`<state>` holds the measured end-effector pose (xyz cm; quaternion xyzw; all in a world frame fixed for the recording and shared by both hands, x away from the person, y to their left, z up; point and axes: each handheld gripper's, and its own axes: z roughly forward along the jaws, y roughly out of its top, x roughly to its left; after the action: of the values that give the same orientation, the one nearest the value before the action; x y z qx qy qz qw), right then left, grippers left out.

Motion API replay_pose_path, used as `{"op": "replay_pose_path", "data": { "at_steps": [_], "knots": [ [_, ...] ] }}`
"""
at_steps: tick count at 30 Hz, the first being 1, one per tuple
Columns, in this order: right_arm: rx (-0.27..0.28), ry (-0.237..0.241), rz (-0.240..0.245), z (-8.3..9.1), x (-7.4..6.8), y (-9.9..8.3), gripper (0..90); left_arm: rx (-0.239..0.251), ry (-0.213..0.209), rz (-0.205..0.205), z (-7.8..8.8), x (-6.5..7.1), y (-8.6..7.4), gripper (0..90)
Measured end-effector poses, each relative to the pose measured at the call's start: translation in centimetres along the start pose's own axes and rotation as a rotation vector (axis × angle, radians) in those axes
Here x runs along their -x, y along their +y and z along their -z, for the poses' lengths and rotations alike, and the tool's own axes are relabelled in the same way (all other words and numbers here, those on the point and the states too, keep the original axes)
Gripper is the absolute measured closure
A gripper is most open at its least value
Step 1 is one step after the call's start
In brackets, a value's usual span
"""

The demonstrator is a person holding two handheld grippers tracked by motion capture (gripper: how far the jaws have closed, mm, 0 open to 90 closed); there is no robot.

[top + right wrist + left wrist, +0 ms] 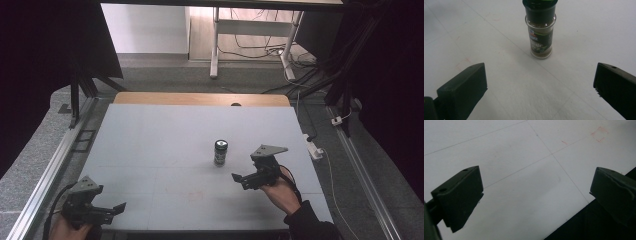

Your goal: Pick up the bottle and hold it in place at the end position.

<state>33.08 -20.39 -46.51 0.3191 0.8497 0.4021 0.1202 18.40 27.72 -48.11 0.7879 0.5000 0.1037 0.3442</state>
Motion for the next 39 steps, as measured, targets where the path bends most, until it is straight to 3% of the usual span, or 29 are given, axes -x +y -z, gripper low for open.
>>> {"op": "replay_pose_path", "data": {
  "at_steps": [7, 21, 28, 32, 39],
  "knots": [
    [-0.011, -0.008, 0.013, -1.9, 0.1, 0.7, 0.0, 0.001, -0.002, 0.001, 0.0, 0.0, 0.0, 0.0],
    [-0.052, 0.023, -0.001, -5.6, 1.0, 1.6, 0.0, 0.002, -0.001, -0.004, 0.0, 0.0, 0.0, 0.0],
    [-0.049, 0.039, 0.026, -7.6, 1.3, 2.0, 0.0, 0.002, -0.005, -0.005, 0.0, 0.0, 0.0, 0.0],
    [-0.043, 0.028, 0.05, -8.3, 1.4, 2.1, 10.2, 0.002, -0.006, -0.006, 0.0, 0.0, 0.0, 0.0],
    [-0.023, 0.049, 0.088, -8.5, 1.6, 2.3, 38.7, 0.002, -0.012, -0.008, 0.0, 0.0, 0.0, 0.0]
  ]
}}
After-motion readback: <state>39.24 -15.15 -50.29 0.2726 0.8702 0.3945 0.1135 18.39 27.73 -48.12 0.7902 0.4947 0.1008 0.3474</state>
